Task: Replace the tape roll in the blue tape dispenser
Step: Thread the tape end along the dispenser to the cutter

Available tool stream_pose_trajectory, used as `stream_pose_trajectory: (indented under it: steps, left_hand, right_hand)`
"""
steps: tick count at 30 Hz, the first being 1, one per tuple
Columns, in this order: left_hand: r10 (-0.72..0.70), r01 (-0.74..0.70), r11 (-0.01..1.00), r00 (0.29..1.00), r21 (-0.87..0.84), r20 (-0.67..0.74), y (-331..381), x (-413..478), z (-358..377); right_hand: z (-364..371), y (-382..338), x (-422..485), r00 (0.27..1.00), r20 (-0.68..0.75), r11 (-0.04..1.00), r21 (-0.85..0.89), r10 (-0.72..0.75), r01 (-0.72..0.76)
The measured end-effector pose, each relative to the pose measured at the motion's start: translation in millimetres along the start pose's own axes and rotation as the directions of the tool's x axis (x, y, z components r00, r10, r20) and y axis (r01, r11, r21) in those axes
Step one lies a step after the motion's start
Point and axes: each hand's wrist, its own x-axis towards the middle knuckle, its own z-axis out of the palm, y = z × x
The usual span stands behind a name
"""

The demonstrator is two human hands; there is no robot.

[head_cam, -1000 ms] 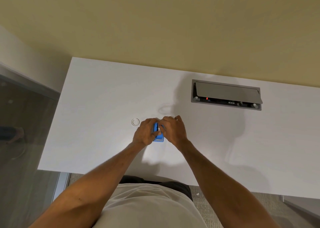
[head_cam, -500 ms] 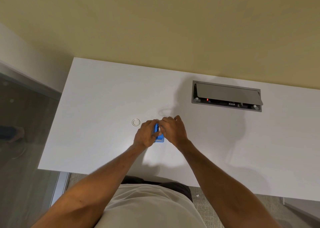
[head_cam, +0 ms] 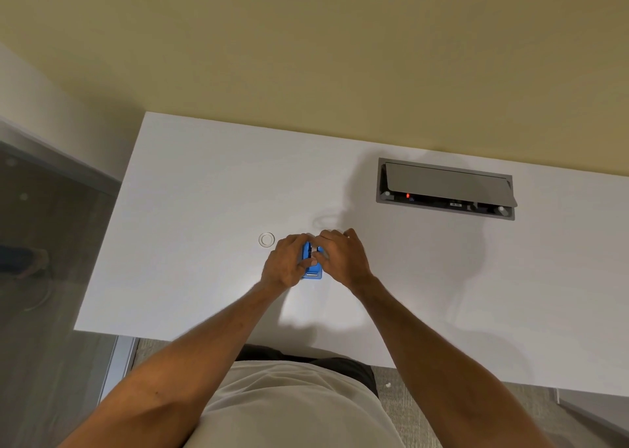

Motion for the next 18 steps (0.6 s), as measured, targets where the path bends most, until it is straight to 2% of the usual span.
stream_pose_trajectory:
  steps: [10,18]
  left_hand:
    - [-0.022,0.022,1.000,1.000,-0.001,0.019,0.6,2.9,-1.2]
    - [-0.008,0.008,1.000,1.000,0.005,0.027,-1.2,3.8,-2.3]
  right_hand:
    - [-0.3,0.9,6.7,1.000,0.029,1.000,-0.017,0.005,-0.005]
    - [-3.4,5.1,5.8,0.998,0.024,0.998,0.021,-0.052,0.051]
